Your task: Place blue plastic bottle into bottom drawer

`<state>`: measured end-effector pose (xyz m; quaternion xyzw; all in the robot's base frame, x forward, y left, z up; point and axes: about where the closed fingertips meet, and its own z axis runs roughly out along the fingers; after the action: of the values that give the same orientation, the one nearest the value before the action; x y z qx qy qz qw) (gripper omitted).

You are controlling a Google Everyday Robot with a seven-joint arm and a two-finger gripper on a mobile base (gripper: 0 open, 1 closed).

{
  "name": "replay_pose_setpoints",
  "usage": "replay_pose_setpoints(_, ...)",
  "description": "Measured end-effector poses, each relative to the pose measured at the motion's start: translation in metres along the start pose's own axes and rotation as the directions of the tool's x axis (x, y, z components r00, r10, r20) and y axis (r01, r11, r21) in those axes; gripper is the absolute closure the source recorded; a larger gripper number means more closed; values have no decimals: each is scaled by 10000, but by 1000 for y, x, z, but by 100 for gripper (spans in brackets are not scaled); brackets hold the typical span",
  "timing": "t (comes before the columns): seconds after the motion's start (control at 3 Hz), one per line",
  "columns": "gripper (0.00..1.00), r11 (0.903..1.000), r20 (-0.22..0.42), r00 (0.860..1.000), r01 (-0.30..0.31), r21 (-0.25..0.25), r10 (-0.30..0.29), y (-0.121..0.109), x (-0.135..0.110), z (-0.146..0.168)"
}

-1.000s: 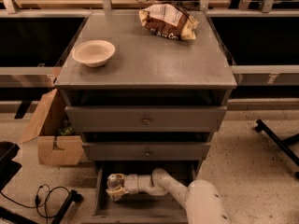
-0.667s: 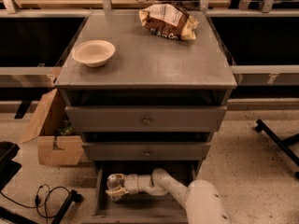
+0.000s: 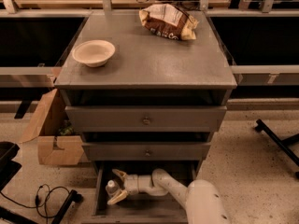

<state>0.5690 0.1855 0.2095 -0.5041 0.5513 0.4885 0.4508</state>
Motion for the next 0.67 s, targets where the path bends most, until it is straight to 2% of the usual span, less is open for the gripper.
replay_pose_setpoints(0.33,0,10000,4,10000,2,-26,-2,1,-1,0)
replay_pose_setpoints(0.67,0,10000,-91,10000,-16,-76,16,11,-9,-12)
